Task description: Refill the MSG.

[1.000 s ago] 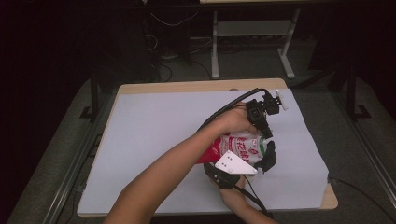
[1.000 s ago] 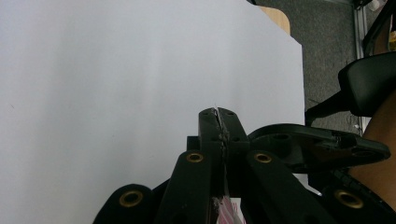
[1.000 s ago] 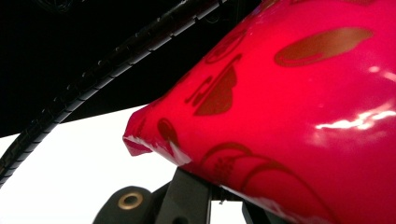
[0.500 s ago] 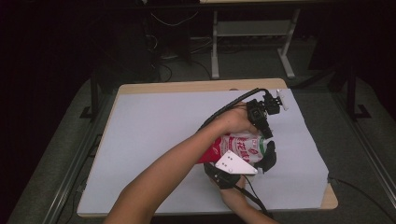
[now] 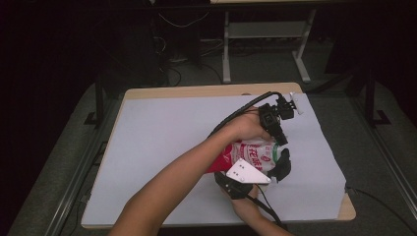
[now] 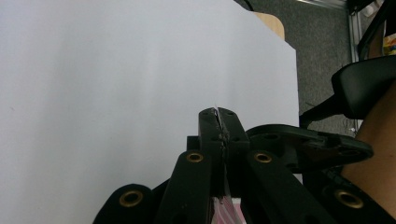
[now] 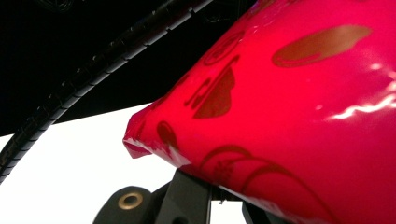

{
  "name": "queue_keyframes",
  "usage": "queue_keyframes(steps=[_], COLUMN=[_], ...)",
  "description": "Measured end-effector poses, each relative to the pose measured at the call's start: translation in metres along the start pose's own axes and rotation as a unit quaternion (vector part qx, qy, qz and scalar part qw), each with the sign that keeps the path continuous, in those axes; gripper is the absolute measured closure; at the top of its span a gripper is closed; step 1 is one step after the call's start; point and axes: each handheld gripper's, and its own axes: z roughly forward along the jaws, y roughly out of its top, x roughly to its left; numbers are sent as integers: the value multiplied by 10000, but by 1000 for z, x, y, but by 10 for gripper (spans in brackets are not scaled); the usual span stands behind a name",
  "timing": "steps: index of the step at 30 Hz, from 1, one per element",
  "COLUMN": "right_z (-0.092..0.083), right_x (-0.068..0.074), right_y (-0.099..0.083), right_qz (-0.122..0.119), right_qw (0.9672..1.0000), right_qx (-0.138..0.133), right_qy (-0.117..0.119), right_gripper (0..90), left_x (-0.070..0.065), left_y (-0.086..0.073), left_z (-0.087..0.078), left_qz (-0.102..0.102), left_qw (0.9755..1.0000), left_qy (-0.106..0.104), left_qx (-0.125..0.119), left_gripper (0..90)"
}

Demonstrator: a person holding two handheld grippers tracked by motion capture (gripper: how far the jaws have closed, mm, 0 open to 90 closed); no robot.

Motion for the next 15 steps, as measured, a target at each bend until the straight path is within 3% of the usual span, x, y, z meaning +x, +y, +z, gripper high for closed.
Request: queue_keyframes(steps=[15], right_z=[4], right_x=[2], right_y=[-6], right_qz=[-10], right_qw=[9998], right_qx=[178], right_qy=[87], right_gripper=[900], left_x=[-7], left_y=[-6], left_z=[-16], left_qz=[22], left_qw=[9995], left_qy=[-59], left_qx=[-324], left_gripper=[898])
